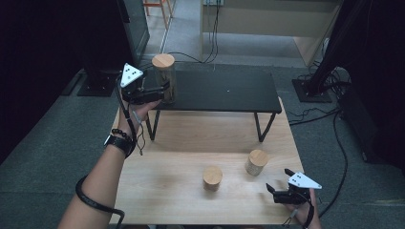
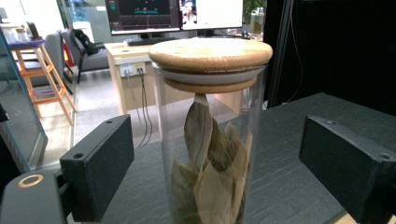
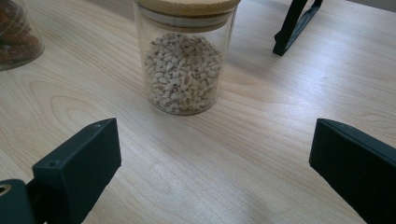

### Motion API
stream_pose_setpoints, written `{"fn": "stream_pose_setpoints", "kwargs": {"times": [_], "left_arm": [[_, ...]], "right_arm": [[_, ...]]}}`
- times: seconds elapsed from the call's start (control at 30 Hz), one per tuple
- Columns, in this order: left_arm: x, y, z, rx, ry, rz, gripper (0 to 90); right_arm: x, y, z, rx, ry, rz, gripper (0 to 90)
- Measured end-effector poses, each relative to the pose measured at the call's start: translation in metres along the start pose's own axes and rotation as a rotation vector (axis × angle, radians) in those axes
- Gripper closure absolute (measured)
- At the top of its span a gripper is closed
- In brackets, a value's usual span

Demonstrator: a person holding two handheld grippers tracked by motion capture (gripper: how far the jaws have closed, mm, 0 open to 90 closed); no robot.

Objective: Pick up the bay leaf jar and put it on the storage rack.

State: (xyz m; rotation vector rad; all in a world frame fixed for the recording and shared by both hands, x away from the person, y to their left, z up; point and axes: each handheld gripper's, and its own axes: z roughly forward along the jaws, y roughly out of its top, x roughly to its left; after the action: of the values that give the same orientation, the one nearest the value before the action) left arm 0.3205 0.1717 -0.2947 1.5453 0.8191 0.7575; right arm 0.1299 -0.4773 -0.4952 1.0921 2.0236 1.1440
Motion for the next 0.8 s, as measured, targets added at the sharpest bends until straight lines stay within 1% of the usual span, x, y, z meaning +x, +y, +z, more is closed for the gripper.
{"fn": "stream_pose_setpoints", "kwargs": {"times": [0.07,0.1,0.13,0.17,0.23,0.3,0.33,0.37,0.43,0.47,0.57,0.6,0.67,0.73,0.8], "left_arm": [[0.001,-0.003,-0.006,-0.005,-0.003,0.002,10.1],[0.003,-0.006,-0.012,-0.01,-0.01,0.003,10.1],[0.003,-0.006,-0.012,-0.01,-0.01,0.003,10.1],[0.002,-0.009,-0.017,-0.013,0.002,-0.012,10.1],[0.002,-0.011,-0.02,-0.022,0.006,-0.008,10.1],[0.0,-0.012,-0.027,-0.03,0.011,0.005,10.1],[-0.001,-0.014,-0.033,-0.041,0.011,0.008,10.1],[-0.001,-0.014,-0.033,-0.041,0.011,0.008,10.1],[-0.003,-0.016,-0.04,-0.043,0.006,0.008,10.2],[-0.003,-0.016,-0.04,-0.043,0.006,0.008,10.1],[-0.008,-0.021,-0.049,-0.051,-0.004,0.012,10.2],[-0.008,-0.021,-0.049,-0.051,-0.004,0.012,10.2],[-0.014,-0.027,-0.055,-0.051,0.005,0.026,10.2],[-0.013,-0.028,-0.056,-0.05,0.001,0.02,10.2],[-0.015,-0.034,-0.061,-0.054,-0.001,0.009,10.2]], "right_arm": [[0.0,0.0,0.0,0.0,-0.001,0.001,2.0],[0.0,0.0,0.0,0.0,-0.001,0.0,2.0],[0.0,0.0,0.0,0.001,-0.001,-0.001,2.0],[0.0,0.0,0.0,0.002,-0.002,-0.001,2.0],[0.0,0.0,0.0,0.003,-0.002,-0.002,2.0],[0.001,0.001,0.0,0.003,-0.004,-0.002,2.0],[0.001,0.001,0.0,0.004,-0.005,-0.002,2.0],[0.001,0.001,0.0,0.004,-0.006,-0.004,2.0],[0.001,0.001,0.0,0.005,-0.007,-0.004,2.0],[0.001,0.001,0.0,0.005,-0.007,-0.004,2.0],[0.002,0.001,0.0,0.006,-0.008,-0.001,2.0],[0.002,0.001,0.0,0.006,-0.009,-0.002,2.0],[0.002,0.001,0.0,0.006,-0.008,-0.002,2.0],[0.002,0.001,0.0,0.006,-0.009,-0.003,2.0],[0.002,0.001,0.0,0.006,-0.009,-0.003,2.0]]}}
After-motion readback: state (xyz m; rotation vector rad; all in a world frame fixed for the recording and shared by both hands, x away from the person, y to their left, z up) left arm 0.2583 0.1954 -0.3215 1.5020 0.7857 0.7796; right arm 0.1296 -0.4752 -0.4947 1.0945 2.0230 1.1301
